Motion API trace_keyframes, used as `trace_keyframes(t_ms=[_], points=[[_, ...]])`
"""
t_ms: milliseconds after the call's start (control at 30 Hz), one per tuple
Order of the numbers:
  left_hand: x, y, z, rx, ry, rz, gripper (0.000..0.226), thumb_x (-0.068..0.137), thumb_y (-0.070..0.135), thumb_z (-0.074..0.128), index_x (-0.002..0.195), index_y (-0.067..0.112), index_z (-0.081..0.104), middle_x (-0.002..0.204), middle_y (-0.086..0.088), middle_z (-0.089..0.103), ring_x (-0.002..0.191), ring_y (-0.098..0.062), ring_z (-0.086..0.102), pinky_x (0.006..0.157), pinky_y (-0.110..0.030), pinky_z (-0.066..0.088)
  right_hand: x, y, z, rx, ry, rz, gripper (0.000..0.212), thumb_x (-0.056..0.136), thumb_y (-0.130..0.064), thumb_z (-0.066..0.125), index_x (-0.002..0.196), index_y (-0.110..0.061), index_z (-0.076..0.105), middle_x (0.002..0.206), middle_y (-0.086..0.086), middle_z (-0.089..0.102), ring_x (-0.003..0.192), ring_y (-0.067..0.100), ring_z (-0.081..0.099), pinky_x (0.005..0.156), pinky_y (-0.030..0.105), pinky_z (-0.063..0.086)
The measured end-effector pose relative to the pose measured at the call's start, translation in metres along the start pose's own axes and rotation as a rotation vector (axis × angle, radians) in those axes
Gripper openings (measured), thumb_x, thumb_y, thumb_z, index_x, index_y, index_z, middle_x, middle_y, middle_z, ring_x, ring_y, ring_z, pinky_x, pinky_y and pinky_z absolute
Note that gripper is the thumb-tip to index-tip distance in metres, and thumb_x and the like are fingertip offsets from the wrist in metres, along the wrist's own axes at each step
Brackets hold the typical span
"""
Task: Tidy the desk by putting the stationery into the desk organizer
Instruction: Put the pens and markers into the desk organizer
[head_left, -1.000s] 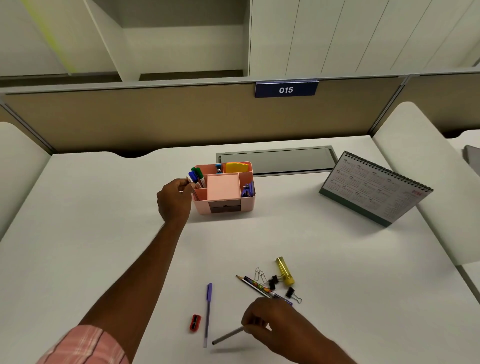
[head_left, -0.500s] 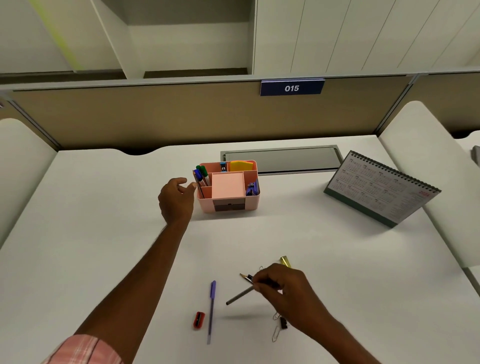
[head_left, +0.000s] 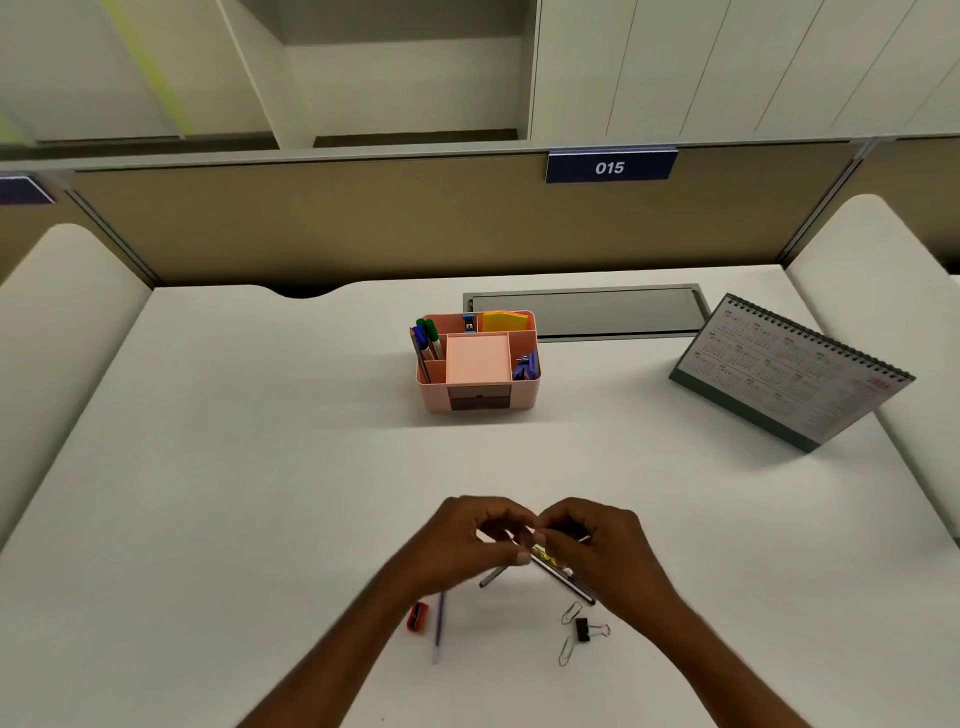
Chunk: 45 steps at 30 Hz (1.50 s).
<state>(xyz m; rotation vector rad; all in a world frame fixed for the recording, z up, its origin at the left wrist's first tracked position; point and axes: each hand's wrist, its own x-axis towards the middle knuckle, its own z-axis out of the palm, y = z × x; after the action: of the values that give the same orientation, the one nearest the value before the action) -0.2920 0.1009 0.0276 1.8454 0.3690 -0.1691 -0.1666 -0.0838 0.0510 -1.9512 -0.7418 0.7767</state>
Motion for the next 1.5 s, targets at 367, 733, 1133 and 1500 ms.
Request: trace_keyframes(t_ms=[367,733,1133,1500], points=[[-0.002,0.001,0.010,-0.199,0.464,-0.025,0.015,0.090,0.016,0.079,0.099,0.029,0.081,0.090,0.004,0.079,0.081,-0.018,0.077,0.071,-0.029,0.064,0.006,0.018,0.014,-0.174,0.062,-0.026,0.007,0.089,-0.030,0.076,0.093,-0.033,0.071,0.075,-0.010,0.070,0.072,0.008,0.066,0.069,0.028,0.056],[0.018,0.013,-0.078,-0.398,0.967,-0.002,0.017,0.090,0.009,0.080,0.103,0.020,0.079,0.092,-0.001,0.078,0.087,-0.023,0.079,0.074,-0.034,0.066,0.002,0.060,0.066,-0.900,-0.043,-0.209,0.016,0.090,-0.028,0.072,0.105,-0.022,0.072,0.098,-0.001,0.067,0.091,0.020,0.066,0.056,0.031,0.046],[0.054,0.019,-0.125,-0.256,1.132,-0.018,0.015,0.099,0.022,0.071,0.111,0.014,0.076,0.100,-0.002,0.077,0.079,-0.016,0.080,0.076,-0.033,0.067,0.004,0.075,0.070,-1.051,0.016,-0.232,0.030,0.056,0.000,0.085,0.075,-0.017,0.070,0.072,0.002,0.064,0.062,0.019,0.061,0.042,0.032,0.045],[0.094,0.014,-0.136,-0.070,1.140,-0.130,0.013,0.100,0.022,0.069,0.107,0.012,0.075,0.093,-0.007,0.079,0.070,-0.015,0.077,0.067,-0.029,0.065,0.008,0.069,0.068,-1.062,-0.024,-0.254,0.018,0.065,-0.016,0.081,0.070,-0.019,0.063,0.066,-0.001,0.059,0.056,0.018,0.055,0.045,0.031,0.039]])
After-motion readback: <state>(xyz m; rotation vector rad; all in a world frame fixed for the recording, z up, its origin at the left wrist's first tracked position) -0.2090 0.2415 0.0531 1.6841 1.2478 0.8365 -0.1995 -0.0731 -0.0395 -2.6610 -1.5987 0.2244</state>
